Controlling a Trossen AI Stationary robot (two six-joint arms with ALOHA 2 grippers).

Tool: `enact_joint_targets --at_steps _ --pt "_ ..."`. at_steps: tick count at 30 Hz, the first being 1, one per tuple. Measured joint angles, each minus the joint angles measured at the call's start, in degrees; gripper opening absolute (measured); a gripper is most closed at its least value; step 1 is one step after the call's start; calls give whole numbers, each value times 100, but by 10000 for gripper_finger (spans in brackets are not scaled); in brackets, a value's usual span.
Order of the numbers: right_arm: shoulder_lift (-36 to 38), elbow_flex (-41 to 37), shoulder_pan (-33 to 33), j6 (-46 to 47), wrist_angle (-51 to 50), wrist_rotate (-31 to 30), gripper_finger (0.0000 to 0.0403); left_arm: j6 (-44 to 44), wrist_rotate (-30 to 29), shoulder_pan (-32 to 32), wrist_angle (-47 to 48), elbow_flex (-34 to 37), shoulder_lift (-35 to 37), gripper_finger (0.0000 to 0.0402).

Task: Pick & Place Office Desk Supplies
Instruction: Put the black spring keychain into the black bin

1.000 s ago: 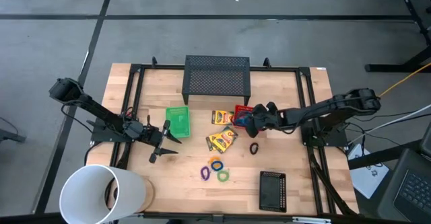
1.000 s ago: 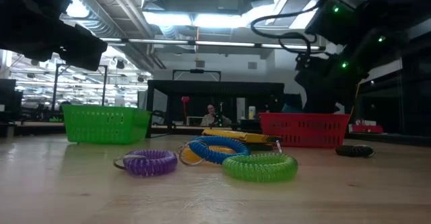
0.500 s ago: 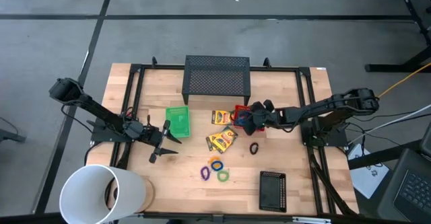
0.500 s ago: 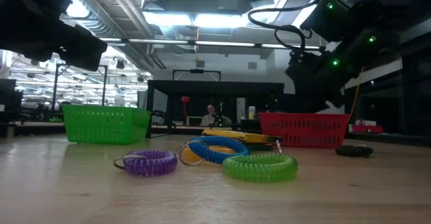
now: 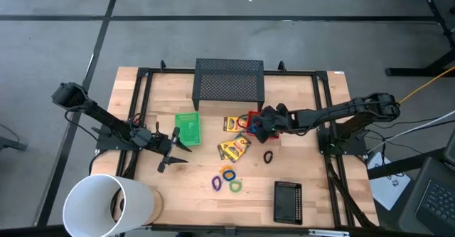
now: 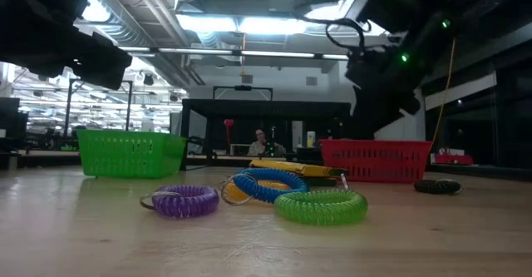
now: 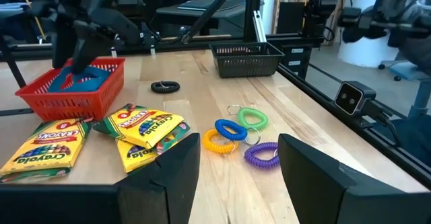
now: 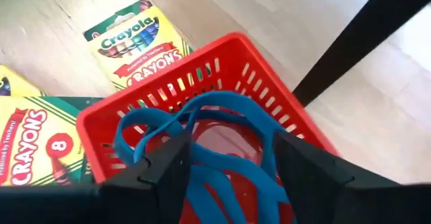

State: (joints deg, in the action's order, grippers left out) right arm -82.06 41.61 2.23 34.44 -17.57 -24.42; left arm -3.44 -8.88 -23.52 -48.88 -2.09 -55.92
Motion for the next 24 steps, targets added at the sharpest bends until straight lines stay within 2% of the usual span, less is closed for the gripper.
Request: enact_joint_targets --at_steps 3,16,24 --pt "0 355 29 4 -381 -7 198 24 0 -1 0 0 0 196" --pt "0 1280 702 -813 -295 50 164 167 109 1 -322 -13 0 196" --pt "-27 1400 1233 -1241 470 1078 166 127 545 -1 -123 -454 0 196"
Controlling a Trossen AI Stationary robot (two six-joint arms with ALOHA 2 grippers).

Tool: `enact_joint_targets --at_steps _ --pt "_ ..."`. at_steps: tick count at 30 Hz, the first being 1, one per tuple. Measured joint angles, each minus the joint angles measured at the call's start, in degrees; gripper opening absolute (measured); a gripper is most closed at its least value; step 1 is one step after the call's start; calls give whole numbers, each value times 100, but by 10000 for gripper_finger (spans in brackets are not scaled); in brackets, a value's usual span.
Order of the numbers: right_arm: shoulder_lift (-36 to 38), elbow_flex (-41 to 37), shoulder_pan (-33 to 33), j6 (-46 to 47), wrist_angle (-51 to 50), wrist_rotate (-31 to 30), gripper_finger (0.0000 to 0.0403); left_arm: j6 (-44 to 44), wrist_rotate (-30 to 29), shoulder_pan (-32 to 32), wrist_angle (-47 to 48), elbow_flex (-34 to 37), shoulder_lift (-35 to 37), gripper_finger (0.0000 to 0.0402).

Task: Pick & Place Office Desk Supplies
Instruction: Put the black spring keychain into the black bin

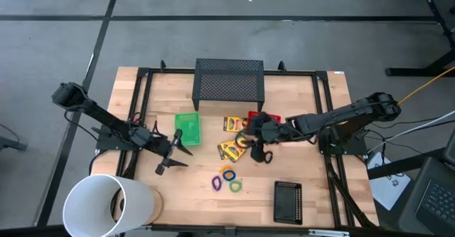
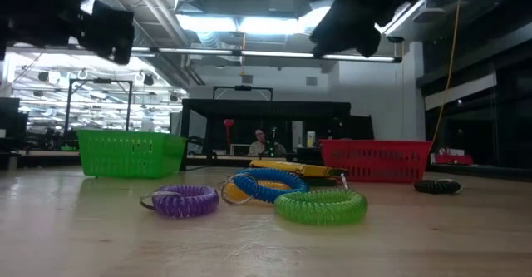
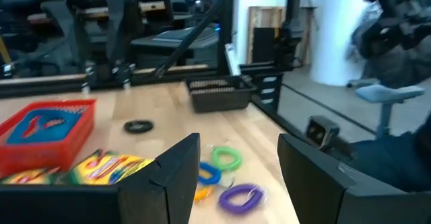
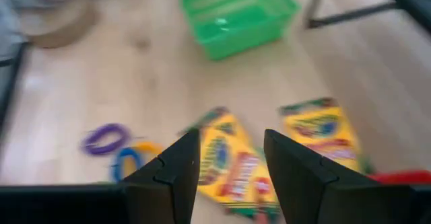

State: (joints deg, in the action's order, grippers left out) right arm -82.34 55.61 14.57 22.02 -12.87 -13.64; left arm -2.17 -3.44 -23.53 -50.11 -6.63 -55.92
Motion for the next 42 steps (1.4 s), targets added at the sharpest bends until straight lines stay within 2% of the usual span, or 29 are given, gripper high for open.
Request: enact_joint_targets --at_steps 8,14,18,27,42 --pt "-722 2 365 531 467 714 167 79 -68 -11 1007 -478 -25 196" --pt "-1414 0 602 1329 413 1348 163 92 -134 -11 1041 -481 -218 196" --pt "-1590 0 706 2025 38 1806 156 90 -139 -10 1028 -483 -387 196" --pt "-1540 -4 857 3000 -1933 1705 153 151 -147 -11 976 -483 -665 196" --pt "-1540 -2 811 2938 -2193 1165 153 236 -145 -11 919 -483 -686 196"
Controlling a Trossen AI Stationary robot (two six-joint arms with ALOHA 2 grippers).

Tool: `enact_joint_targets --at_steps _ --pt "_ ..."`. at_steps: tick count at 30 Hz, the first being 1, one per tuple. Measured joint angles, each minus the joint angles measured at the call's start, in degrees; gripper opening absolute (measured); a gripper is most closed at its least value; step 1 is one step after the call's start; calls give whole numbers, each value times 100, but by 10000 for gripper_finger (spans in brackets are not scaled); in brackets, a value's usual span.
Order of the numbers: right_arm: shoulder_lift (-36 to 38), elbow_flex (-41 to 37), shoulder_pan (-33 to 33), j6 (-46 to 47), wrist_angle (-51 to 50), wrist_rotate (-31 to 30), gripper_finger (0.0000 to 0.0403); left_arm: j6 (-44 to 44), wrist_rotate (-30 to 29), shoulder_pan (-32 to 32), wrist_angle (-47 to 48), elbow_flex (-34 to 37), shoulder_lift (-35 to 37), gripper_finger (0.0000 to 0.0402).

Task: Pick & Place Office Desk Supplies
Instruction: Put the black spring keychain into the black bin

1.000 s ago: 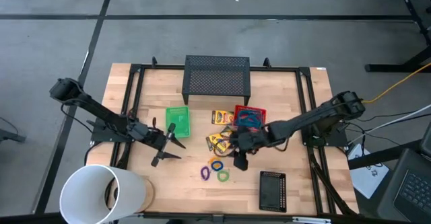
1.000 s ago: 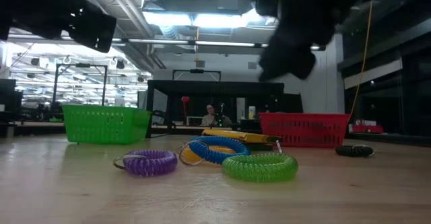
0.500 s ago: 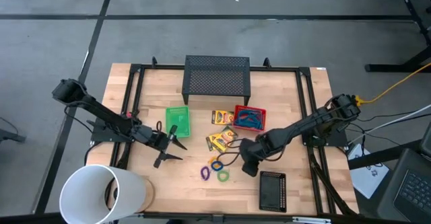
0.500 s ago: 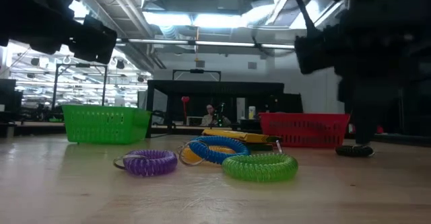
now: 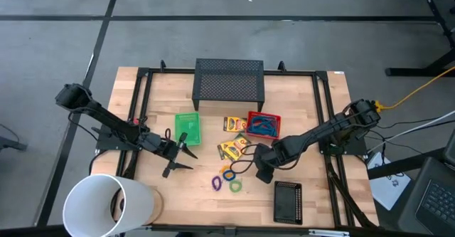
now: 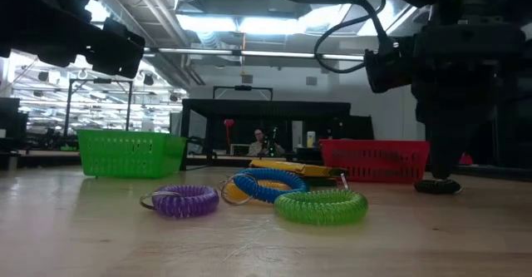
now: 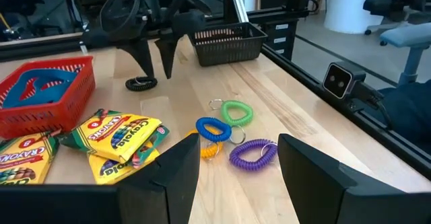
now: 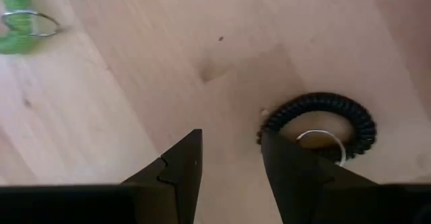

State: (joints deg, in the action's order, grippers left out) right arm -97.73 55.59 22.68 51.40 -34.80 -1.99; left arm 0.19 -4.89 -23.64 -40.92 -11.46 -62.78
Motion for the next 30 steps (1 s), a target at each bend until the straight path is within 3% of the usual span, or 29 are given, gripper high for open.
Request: enact_joint_targets --at_steps 7,30 --pt "0 0 0 -105 -7 -355 153 0 0 1 -1 0 0 196" --pt "-28 -356 0 225 207 -336 141 -28 4 2 1 2 0 196"
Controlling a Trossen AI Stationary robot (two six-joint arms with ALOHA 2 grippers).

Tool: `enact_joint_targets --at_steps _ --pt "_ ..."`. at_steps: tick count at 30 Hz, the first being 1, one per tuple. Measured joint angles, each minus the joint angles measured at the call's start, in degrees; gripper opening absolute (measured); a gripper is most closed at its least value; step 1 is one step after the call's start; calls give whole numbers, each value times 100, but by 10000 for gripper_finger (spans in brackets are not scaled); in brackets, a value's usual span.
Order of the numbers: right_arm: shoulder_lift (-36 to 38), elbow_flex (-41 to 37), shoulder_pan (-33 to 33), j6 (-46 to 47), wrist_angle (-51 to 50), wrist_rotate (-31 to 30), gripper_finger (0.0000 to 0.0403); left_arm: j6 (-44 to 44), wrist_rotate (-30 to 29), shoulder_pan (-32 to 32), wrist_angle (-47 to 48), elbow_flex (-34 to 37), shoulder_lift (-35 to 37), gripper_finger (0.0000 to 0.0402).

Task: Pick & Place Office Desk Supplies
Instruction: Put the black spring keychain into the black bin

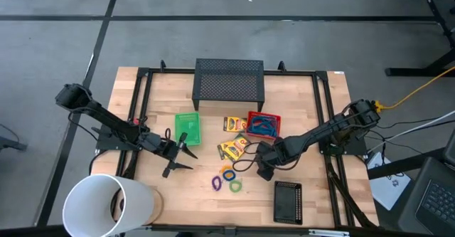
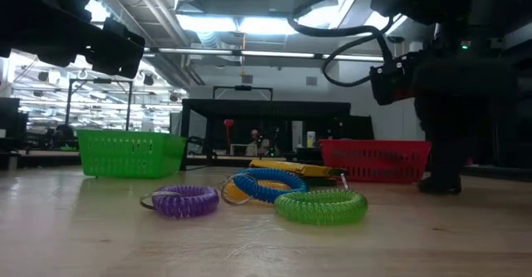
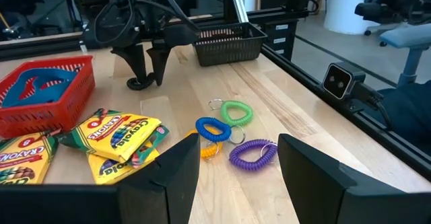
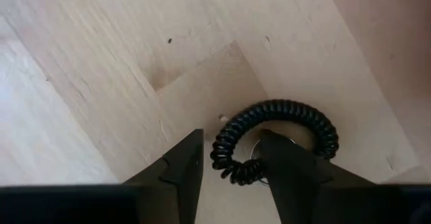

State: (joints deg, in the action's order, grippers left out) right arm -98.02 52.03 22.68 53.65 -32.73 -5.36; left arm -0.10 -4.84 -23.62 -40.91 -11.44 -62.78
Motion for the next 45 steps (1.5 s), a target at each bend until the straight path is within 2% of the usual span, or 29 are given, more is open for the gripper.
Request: enact_joint_targets --at_steps 3,7,9,14,18,25,33,36,42,45 --pt "0 -2 0 22 -2 -23 106 -13 0 -2 0 0 0 196" --pt "0 -5 0 137 -2 -49 35 -13 2 -2 2 0 0 196" --pt "0 -5 0 142 0 -66 15 -13 2 -1 2 0 0 196" --pt "-2 -7 4 115 192 47 29 -15 2 -1 4 0 0 196" --pt "-11 151 4 -69 391 231 18 -16 2 -2 4 0 0 196" --pt "-11 811 142 -504 483 591 17 -16 4 -2 47 1 0 196" --pt "-11 1717 756 -866 477 1248 17 13 42 -1 48 2 0 196" --pt "-6 1893 1101 -603 307 1337 18 18 44 0 48 2 0 196" --pt "-5 1904 1775 605 -200 1348 18 33 46 -1 47 2 0 196" --pt "-4 1901 2044 1070 -400 1183 18 37 46 -1 46 2 0 196"
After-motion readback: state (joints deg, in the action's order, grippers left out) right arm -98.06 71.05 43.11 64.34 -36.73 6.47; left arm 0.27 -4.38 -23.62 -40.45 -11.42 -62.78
